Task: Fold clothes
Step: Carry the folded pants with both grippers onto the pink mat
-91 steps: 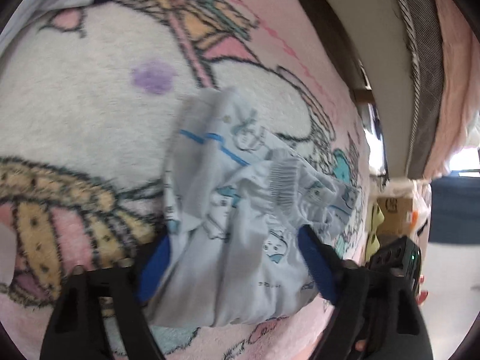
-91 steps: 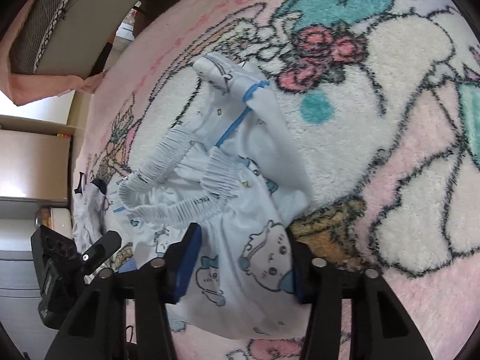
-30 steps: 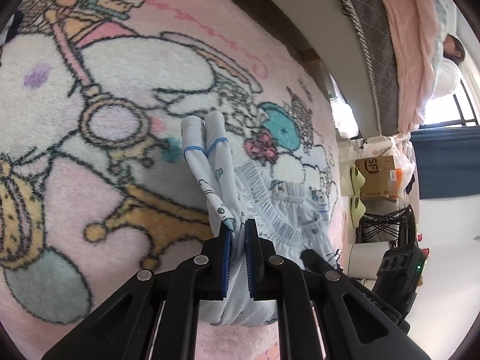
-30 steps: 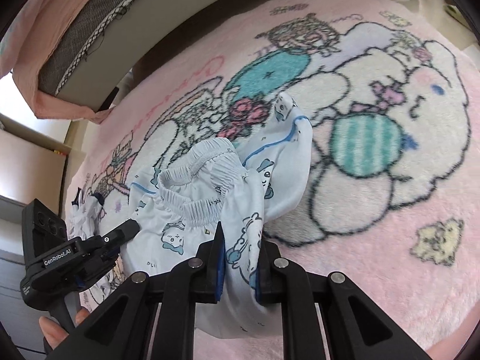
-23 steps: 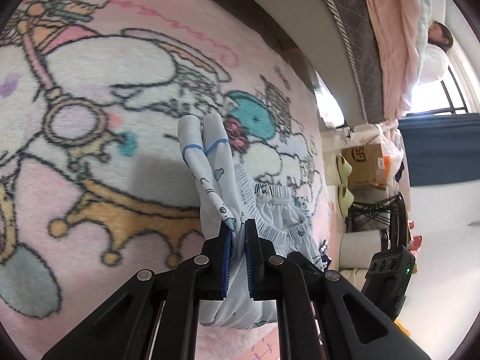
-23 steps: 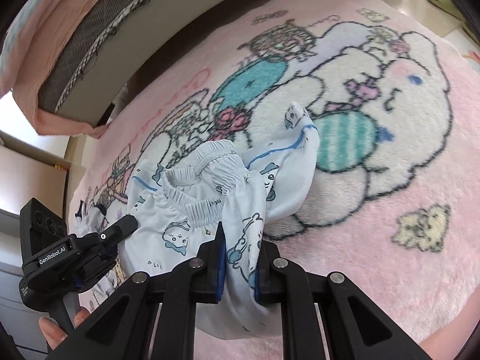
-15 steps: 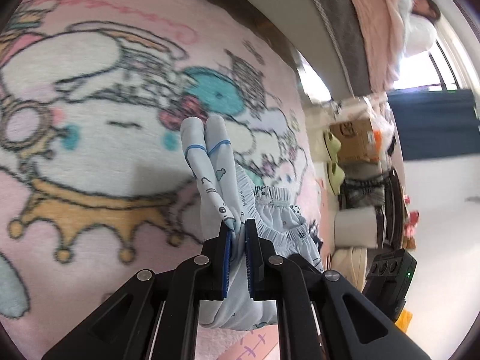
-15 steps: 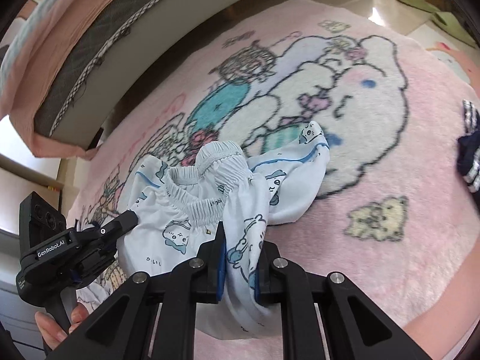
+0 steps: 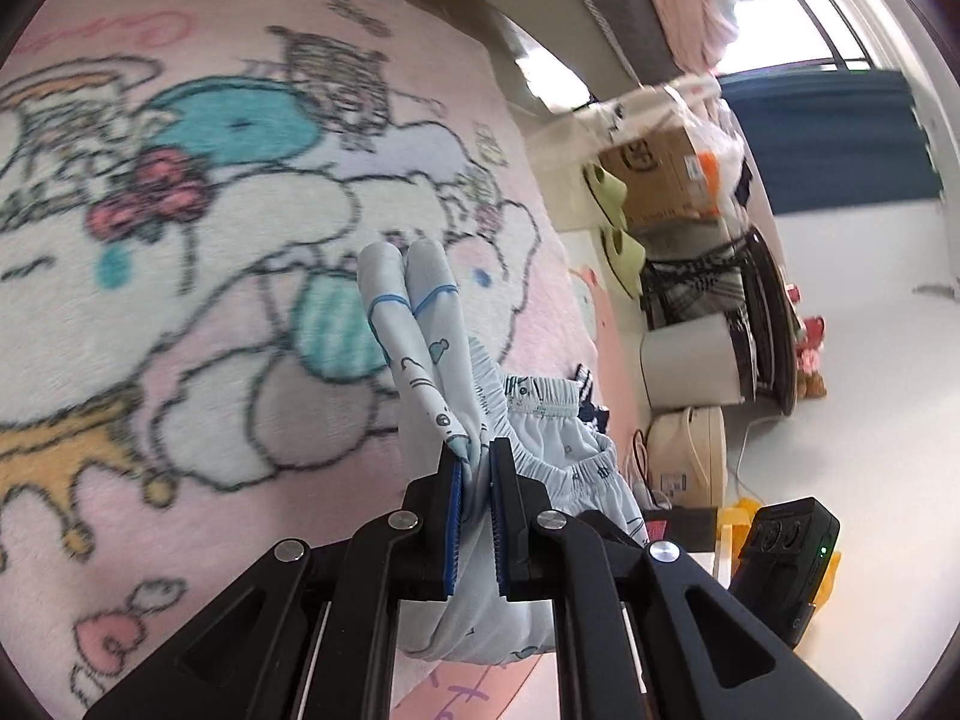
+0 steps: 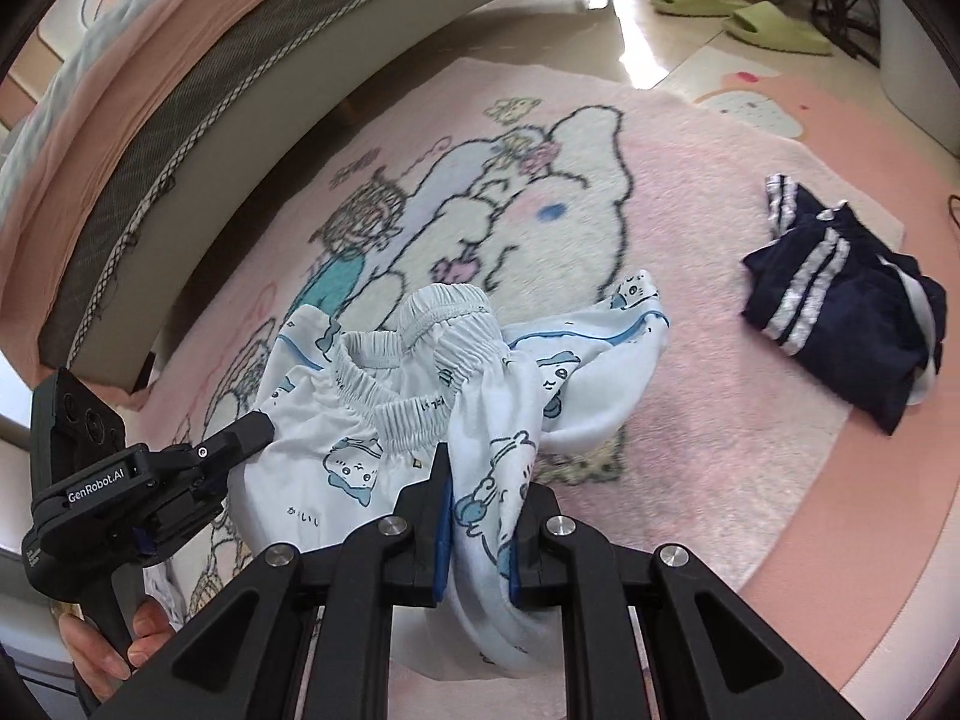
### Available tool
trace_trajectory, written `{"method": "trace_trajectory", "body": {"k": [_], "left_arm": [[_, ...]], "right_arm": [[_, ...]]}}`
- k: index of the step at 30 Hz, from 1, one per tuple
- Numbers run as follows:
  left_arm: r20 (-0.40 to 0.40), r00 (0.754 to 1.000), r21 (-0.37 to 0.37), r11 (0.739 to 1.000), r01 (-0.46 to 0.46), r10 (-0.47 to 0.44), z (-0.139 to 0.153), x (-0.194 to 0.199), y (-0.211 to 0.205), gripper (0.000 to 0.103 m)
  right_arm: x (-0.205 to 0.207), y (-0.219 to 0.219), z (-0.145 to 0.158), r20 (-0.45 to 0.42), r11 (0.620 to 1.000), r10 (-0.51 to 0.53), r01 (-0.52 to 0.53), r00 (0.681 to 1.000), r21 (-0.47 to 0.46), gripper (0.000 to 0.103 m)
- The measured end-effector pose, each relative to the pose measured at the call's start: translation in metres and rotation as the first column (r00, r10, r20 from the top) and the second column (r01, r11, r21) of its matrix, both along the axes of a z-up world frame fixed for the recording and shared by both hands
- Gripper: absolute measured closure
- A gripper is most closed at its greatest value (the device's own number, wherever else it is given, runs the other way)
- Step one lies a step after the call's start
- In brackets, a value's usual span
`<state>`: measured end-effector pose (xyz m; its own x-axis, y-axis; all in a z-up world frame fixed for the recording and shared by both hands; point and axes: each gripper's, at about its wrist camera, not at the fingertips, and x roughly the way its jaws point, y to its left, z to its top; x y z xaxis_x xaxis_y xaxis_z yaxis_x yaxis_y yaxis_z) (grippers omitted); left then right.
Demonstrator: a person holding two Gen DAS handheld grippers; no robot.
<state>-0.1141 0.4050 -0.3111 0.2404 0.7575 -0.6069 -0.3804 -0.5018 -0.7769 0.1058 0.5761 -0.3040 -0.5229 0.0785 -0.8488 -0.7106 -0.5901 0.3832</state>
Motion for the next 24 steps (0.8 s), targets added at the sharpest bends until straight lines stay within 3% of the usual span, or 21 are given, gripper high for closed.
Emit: {"method": "trace_trajectory", "body": {"k": [11,18,24], "left_arm": [[-0.078,0.980,0.010,0.983,0.184,-0.182,0.037,0.011,0.081,0.096],[-0.135,0.949,0.041,0.956,0.292,-0.284,0.059,0.031,0.131,0.096],[-0.128,0.937,0.059,0.940,0.336,-0.326,0.060,0.047,0.168,0.096]], "right_arm": [[0.031,0.036,0.024,-0.045,0.983,-0.176,0.178,0.983,0.050,0.092],[0.056,0.059,0.043,-0.070,0.954,-0.279,0.285,0.958,0.098,0.092],[0.083,0.076,0.055,-0.086,0.918,-0.365,0.373,0.927,0.134,0.092]]}}
